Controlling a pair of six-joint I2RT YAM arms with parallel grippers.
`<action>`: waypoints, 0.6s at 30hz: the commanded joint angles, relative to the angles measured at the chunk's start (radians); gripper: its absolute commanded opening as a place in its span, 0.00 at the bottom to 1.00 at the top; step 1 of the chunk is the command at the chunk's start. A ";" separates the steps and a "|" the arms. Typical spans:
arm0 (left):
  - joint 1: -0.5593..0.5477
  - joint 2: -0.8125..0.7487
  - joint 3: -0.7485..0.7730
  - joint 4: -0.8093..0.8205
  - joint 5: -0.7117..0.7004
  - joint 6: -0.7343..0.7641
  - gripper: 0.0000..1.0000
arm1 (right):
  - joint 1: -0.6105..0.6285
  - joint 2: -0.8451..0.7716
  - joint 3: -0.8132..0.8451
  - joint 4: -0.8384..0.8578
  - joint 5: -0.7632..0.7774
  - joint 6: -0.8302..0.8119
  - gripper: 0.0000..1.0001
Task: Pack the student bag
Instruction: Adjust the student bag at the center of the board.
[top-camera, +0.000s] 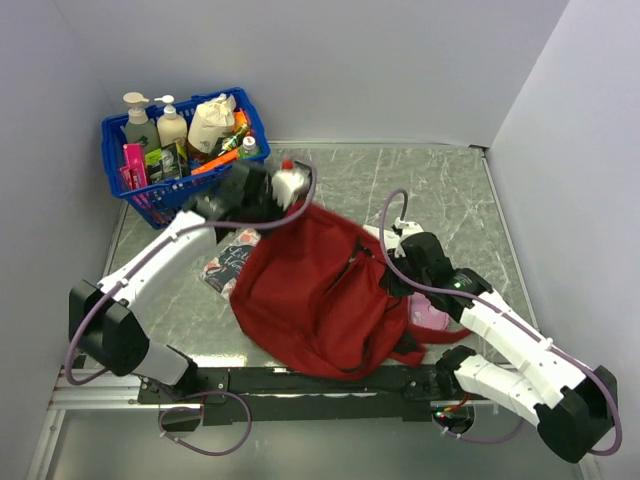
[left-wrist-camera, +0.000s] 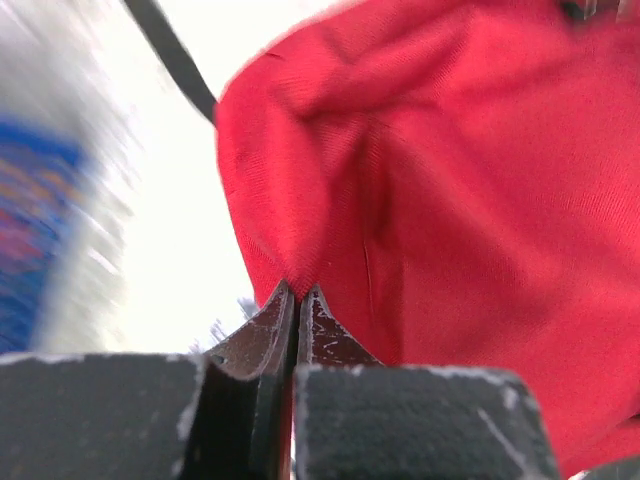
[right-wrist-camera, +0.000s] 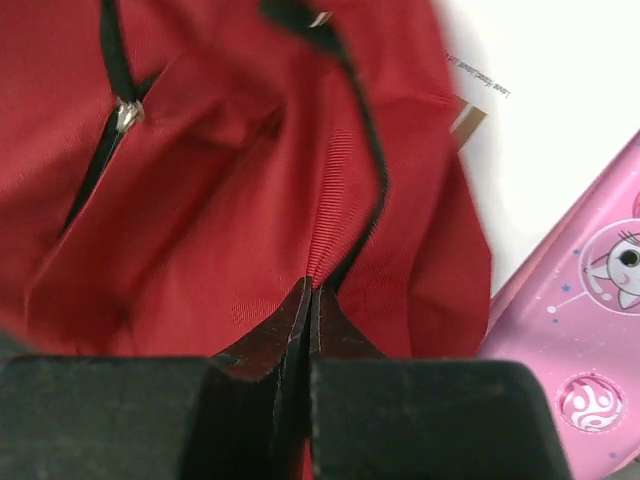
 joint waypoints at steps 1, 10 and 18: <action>-0.030 0.059 0.346 -0.046 -0.026 0.066 0.01 | 0.005 -0.063 0.063 -0.024 -0.120 0.006 0.00; -0.062 0.205 0.524 -0.015 -0.165 0.138 0.01 | 0.232 -0.022 0.039 0.084 -0.254 0.078 0.00; -0.081 0.281 0.429 0.071 -0.169 0.166 0.51 | 0.394 0.186 0.057 0.226 -0.255 0.109 0.20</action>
